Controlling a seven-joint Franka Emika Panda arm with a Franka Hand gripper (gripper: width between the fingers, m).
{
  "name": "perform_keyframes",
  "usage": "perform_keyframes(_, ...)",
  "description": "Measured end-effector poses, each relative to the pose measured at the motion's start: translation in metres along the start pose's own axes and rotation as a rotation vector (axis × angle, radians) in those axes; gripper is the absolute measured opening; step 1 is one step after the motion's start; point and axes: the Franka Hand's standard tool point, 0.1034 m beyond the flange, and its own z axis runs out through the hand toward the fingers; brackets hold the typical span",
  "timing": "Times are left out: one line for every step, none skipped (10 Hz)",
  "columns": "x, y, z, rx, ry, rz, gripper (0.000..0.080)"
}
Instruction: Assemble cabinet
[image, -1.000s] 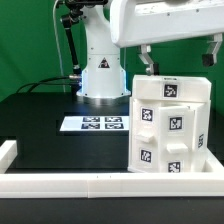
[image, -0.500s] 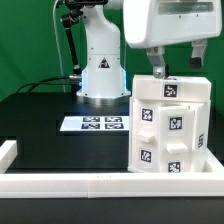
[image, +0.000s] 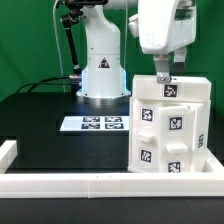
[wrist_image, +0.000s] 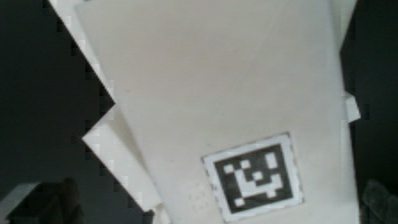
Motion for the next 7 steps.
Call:
perform_keyframes(-0.001, -0.001, 0.004, 0.002, -0.002, -0.01, 0.0798)
perform_keyframes(-0.002, -0.003, 0.01, -0.002, -0.001, 0.0, 0.0798)
perform_keyframes(-0.004, -0.005, 0.016, -0.004, -0.002, 0.001, 0.0798)
perform_keyframes(-0.006, -0.007, 0.019, -0.006, -0.002, 0.002, 0.0798)
perform_keyframes(-0.004, -0.006, 0.018, -0.011, 0.001, 0.015, 0.0798)
perform_keyframes(0.001, -0.003, 0.014, -0.02, 0.008, 0.027, 0.0676)
perform_keyframes(0.001, -0.003, 0.014, -0.021, 0.008, 0.03, 0.0676)
